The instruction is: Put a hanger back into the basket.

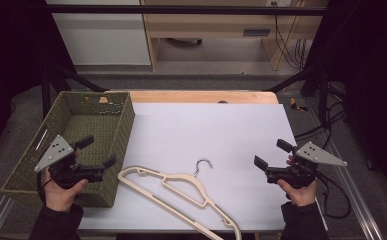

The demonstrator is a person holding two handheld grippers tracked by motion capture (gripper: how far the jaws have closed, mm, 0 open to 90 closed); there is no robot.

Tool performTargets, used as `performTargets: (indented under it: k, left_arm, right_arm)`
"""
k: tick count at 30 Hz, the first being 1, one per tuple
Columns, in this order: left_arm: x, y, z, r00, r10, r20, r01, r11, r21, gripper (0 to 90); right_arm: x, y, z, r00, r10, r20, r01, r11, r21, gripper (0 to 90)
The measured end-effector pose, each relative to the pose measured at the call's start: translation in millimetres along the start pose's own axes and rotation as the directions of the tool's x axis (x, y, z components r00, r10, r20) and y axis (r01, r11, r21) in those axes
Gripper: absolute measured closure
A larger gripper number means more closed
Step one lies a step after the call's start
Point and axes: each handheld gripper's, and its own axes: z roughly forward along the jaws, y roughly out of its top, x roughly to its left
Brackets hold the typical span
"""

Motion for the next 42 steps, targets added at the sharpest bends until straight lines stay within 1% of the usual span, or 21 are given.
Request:
performTargets:
  k: [5, 7, 10, 13, 15, 18, 20, 21, 22, 23, 24, 26, 27, 28, 31, 35, 38, 39, 40, 41, 42]
  left_arm:
    - [-7.1, 2.0, 5.5, 1.0000, -0.004, 0.008, 0.004, 0.9999, 0.010, 2.9]
    - [-12.3, 2.9, 10.4, 1.0000, -0.004, 0.008, 0.004, 0.9998, 0.017, 3.2]
    - [-22.3, 3.4, 20.3, 0.9998, 0.001, 0.022, -0.002, 0.9993, 0.038, 3.7]
    - [-34.0, 3.4, 32.8, 0.9991, 0.011, 0.042, -0.013, 0.9978, 0.064, 4.1]
    - [-42.5, 3.7, 42.2, 0.9983, 0.016, 0.056, -0.021, 0.9964, 0.082, 4.5]
    - [-56.2, 4.5, 58.2, 0.9965, 0.036, 0.076, -0.045, 0.9930, 0.109, 5.3]
    - [-63.4, 5.0, 67.7, 0.9952, 0.035, 0.092, -0.046, 0.9916, 0.121, 5.8]
    - [-67.5, 5.2, 73.1, 0.9944, 0.036, 0.099, -0.049, 0.9897, 0.135, 6.1]
    - [-76.1, 4.2, 84.9, 0.9933, 0.038, 0.109, -0.055, 0.9867, 0.153, 6.9]
    - [-80.0, 3.3, 91.0, 0.9928, 0.041, 0.113, -0.059, 0.9840, 0.168, 7.6]
    - [-80.0, 3.3, 91.0, 0.9928, 0.041, 0.113, -0.059, 0.9840, 0.168, 8.0]
    - [-90.5, -0.9, 108.8, 0.9919, 0.042, 0.120, -0.066, 0.9761, 0.207, 9.3]
    - [-90.5, -0.9, 108.8, 0.9919, 0.042, 0.120, -0.066, 0.9761, 0.207, 9.8]
    - [-93.9, -2.5, 114.5, 0.9920, 0.041, 0.119, -0.066, 0.9735, 0.219, 9.8]
    - [-102.5, -8.0, 130.4, 0.9917, 0.036, 0.123, -0.067, 0.9631, 0.261, 12.3]
    - [-112.6, -17.1, 150.0, 0.9912, 0.029, 0.129, -0.067, 0.9499, 0.305, 15.4]
    - [-119.2, -25.2, 164.3, 0.9907, 0.037, 0.131, -0.081, 0.9360, 0.343, 19.3]
    - [-123.0, -31.5, 173.7, 0.9902, 0.039, 0.134, -0.087, 0.9259, 0.368, 23.0]
    - [-124.5, -34.7, 178.1, 0.9901, 0.039, 0.135, -0.088, 0.9197, 0.383, 24.4]
    - [-124.5, -34.7, 178.1, 0.9901, 0.039, 0.135, -0.088, 0.9197, 0.383, 27.1]
    - [-126.0, -37.8, 182.3, 0.9899, 0.040, 0.136, -0.091, 0.9141, 0.395, 27.1]
  right_arm:
    - [0.6, 0.5, -0.2, 1.0000, 0.004, -0.001, -0.004, 1.000, -0.007, 1.1]
    - [1.3, 0.5, -0.2, 1.0000, 0.003, -0.006, -0.003, 1.000, -0.005, 1.3]
    - [3.5, 0.7, 3.1, 1.0000, -0.004, -0.008, 0.004, 1.000, 0.009, 1.3]
    - [4.4, 0.6, 3.4, 0.9998, -0.012, -0.014, 0.012, 1.000, 0.014, 1.3]
    - [5.4, 0.5, 4.8, 0.9999, 0.000, -0.014, 0.000, 1.000, 0.010, 1.4]
    - [6.0, 0.0, 6.0, 0.9998, -0.004, -0.018, 0.005, 1.000, 0.016, 1.5]
    - [6.7, -0.1, 6.5, 0.9997, -0.001, -0.023, 0.002, 1.000, 0.019, 1.7]
    - [6.3, -0.3, 6.4, 0.9997, -0.009, -0.024, 0.010, 1.000, 0.024, 1.8]
    - [6.6, -0.1, 6.6, 0.9996, -0.008, -0.028, 0.008, 1.000, 0.023, 1.9]
    - [6.4, -0.1, 6.3, 0.9996, -0.008, -0.027, 0.009, 1.000, 0.024, 2.0]
    - [6.4, -0.1, 6.3, 0.9996, -0.008, -0.027, 0.009, 1.000, 0.024, 2.0]
    - [6.0, 0.3, 5.6, 0.9997, -0.005, -0.023, 0.006, 1.000, 0.022, 2.1]
    - [6.0, 0.3, 5.6, 0.9997, -0.005, -0.023, 0.006, 1.000, 0.022, 2.1]
    - [5.0, 0.1, 5.1, 0.9995, -0.017, -0.027, 0.018, 1.000, 0.021, 2.2]
    - [6.0, 0.2, 6.0, 0.9997, -0.004, -0.025, 0.004, 1.000, 0.022, 2.3]
    - [6.8, -0.7, 7.6, 0.9995, -0.007, -0.031, 0.008, 0.999, 0.035, 2.3]
    - [6.7, -0.8, 8.1, 0.9995, -0.008, -0.032, 0.009, 0.999, 0.032, 2.4]
    - [6.5, -0.6, 7.5, 0.9995, -0.008, -0.029, 0.009, 0.999, 0.031, 2.4]
    - [6.6, -0.5, 7.3, 0.9995, -0.006, -0.030, 0.007, 1.000, 0.031, 2.5]
    - [6.6, -0.5, 7.3, 0.9995, -0.006, -0.030, 0.007, 1.000, 0.031, 2.5]
    - [6.6, -0.4, 7.2, 0.9995, -0.005, -0.031, 0.006, 1.000, 0.029, 2.5]
